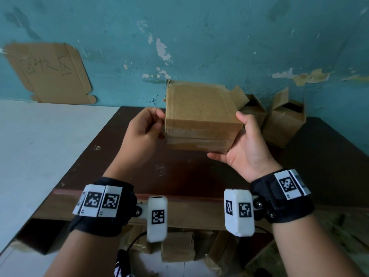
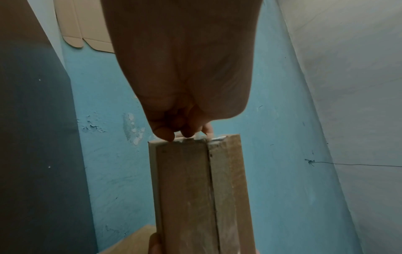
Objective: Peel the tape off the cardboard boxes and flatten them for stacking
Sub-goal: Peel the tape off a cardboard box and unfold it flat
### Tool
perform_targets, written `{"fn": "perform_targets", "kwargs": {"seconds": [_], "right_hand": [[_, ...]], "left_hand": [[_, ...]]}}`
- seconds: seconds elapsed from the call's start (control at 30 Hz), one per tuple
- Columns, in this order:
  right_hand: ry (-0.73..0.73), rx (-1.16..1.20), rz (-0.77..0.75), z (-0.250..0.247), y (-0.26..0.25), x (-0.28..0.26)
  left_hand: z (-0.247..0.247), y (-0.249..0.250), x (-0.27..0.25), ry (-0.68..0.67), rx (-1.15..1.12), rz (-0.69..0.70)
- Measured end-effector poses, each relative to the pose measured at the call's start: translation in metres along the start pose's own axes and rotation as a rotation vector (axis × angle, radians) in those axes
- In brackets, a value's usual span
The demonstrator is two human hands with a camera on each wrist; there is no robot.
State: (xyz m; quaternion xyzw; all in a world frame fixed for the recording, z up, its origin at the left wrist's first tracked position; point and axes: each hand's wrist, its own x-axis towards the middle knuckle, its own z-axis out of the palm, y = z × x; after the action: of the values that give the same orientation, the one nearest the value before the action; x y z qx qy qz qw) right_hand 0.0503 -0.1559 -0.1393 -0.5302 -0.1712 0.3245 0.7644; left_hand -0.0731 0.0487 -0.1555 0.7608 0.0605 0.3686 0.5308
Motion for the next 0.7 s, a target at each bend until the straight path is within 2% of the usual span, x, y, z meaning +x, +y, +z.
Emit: {"fn": "perform_targets", "kwargs": {"seconds": [0.33,0.53,0.7], "right_hand": [[0.005,0.042,0.025,-0.001,-0.002,-0.002],[0.005,0.073,0.037,0.000,-0.001,-0.001],[-0.002,0.048,0.057,-0.001,-0.001,0.000]], "left_hand": [[-0.005,0.007,-0.003,-0.040,-0.155,-0.044],[-0.003,0.008,-0.005,0.084,0.006,0.041],[0.001,0.010,-0.006,0.139,-0.004,0.058]]}}
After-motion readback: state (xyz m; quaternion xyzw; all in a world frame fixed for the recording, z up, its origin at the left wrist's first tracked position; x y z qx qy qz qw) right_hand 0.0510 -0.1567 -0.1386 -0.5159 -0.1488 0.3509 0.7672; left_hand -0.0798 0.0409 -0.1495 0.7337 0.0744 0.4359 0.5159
